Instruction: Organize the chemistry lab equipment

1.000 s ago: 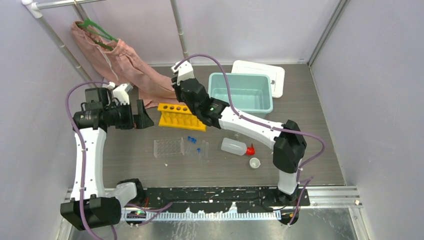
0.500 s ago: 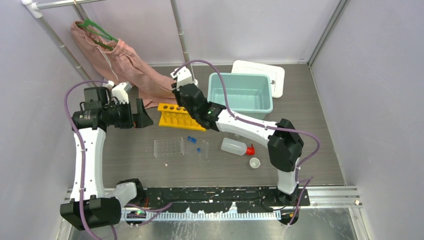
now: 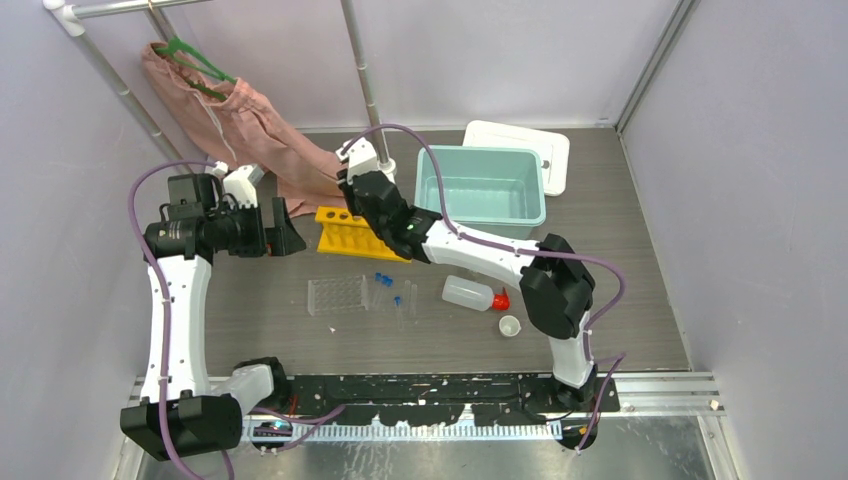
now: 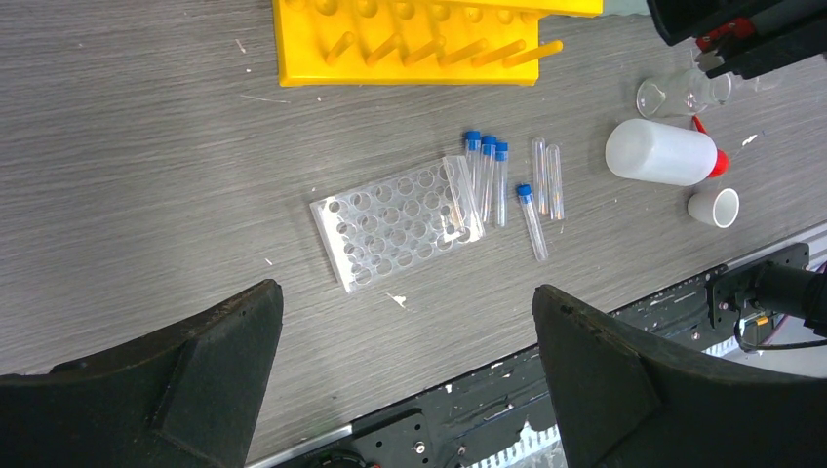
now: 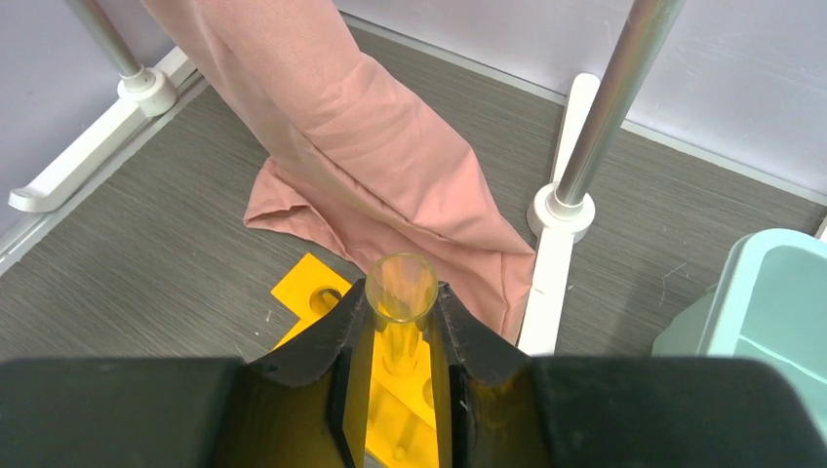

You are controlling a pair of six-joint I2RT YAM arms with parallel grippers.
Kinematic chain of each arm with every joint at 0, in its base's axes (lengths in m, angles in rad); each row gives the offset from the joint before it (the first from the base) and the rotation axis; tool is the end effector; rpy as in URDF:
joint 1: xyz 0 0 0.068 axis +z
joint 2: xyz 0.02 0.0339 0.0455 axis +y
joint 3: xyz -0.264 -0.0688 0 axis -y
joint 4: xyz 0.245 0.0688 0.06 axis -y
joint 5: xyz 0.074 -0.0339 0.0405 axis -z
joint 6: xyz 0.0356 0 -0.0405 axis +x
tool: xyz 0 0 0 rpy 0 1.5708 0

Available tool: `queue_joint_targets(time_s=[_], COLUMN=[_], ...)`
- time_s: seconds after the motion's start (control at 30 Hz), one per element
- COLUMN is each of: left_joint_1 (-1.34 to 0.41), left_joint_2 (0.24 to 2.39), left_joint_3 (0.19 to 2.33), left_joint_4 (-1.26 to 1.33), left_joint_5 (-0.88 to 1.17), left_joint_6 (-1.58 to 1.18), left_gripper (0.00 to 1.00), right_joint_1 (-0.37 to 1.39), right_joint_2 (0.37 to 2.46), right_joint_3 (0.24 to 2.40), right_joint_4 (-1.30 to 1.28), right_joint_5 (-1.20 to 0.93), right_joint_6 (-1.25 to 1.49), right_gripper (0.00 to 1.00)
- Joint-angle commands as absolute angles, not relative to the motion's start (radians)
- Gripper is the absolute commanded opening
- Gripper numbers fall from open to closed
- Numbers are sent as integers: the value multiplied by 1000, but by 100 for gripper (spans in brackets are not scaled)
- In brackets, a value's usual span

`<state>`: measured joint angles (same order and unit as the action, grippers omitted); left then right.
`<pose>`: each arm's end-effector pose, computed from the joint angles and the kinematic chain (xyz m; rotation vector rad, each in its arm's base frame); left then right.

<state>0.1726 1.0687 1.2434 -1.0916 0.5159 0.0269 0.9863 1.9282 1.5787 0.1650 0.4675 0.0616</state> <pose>0.1879 0.0149 0.3633 0.0393 2.4007 -0.5470 0.2711 0.3807 0.3139 -0.4616 1.6868 0.3593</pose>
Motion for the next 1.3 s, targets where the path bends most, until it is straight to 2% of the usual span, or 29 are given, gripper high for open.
queue_joint_targets(time_s=[0.0, 0.83, 0.93, 1.03, 1.27], left_joint_1=[176, 176, 177, 177, 176], left_joint_2=[1054, 1044, 1043, 1043, 1047], left_joint_3=[1282, 1259, 1259, 1259, 1258], left_joint_4=[-1077, -1046, -1048, -1051, -1051], left_joint_5=[523, 478, 475, 473, 461], left_joint_6=[34, 51, 55, 58, 67], left_gripper=[100, 100, 100, 100, 100], right_joint_1=[992, 1007, 1008, 1008, 1010], right_joint_2=[1940, 1988, 1986, 1982, 1973], right_joint_3=[1619, 1609, 1593, 1572, 1537], right_joint_4=[195, 134, 144, 163, 182], right_joint_5=[467, 360, 362, 370, 365], right_joint_6=[51, 89, 92, 97, 100], right_gripper=[1, 1, 6, 17, 20])
